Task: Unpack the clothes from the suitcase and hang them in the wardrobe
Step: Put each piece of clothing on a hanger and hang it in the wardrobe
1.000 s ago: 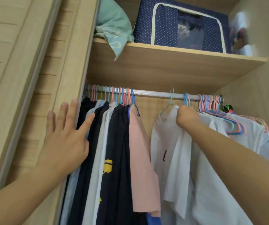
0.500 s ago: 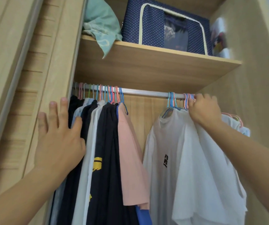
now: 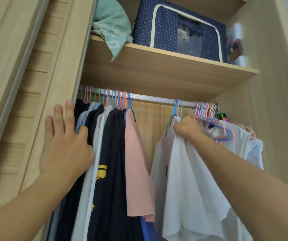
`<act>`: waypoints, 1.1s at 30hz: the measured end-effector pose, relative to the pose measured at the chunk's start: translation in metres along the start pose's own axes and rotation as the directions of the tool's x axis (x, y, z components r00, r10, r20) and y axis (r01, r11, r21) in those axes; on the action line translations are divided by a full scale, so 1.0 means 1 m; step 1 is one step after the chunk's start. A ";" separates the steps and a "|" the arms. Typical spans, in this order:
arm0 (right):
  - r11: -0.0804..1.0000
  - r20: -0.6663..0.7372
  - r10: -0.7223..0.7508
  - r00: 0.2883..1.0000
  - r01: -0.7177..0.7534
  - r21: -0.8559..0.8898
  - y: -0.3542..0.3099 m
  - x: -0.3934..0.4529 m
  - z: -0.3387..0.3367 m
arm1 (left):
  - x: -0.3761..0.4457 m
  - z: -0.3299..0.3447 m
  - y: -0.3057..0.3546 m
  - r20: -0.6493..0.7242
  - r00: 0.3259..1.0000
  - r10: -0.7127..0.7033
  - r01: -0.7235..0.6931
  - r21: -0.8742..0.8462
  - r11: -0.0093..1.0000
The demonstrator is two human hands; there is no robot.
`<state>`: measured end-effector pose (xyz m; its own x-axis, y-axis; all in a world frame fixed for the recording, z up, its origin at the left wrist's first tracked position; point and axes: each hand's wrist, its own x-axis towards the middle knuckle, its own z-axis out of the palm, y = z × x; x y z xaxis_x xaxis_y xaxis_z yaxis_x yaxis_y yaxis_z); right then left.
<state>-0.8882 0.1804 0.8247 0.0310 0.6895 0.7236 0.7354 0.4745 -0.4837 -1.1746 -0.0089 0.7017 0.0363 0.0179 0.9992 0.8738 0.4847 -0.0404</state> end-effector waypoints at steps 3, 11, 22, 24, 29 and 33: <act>0.990 0.091 -0.032 0.995 0.019 0.141 0.000 0.006 0.003 | 0.000 0.000 -0.001 -0.009 1.000 -0.005 0.005 0.007 1.000; 0.837 -0.275 -0.050 0.960 -0.109 -0.536 0.094 0.033 -0.037 | 0.000 0.001 0.000 0.012 1.000 -0.013 0.013 0.031 0.999; 0.959 -0.295 -0.115 0.949 0.029 -0.280 0.086 0.060 -0.043 | -0.003 -0.001 0.001 0.011 1.000 -0.006 0.006 0.024 1.000; 0.961 -0.273 -0.099 0.957 0.020 -0.276 0.087 0.055 -0.048 | -0.002 -0.001 0.000 0.044 0.999 -0.009 0.008 0.027 1.000; 0.977 -0.337 -0.035 0.941 -0.039 -0.208 0.107 0.034 -0.073 | -0.001 -0.007 0.002 0.114 0.993 -0.014 0.012 0.022 1.000; 0.985 -0.353 -0.072 0.933 0.012 -0.171 0.132 -0.003 -0.095 | -0.004 -0.020 0.030 0.060 0.998 -0.022 0.029 -0.121 0.992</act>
<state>-0.7264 0.1890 0.8058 0.2143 0.4160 0.8838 0.8408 0.3820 -0.3837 -1.1392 -0.0123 0.6969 -0.0122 0.0590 0.9982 0.9267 0.3755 -0.0109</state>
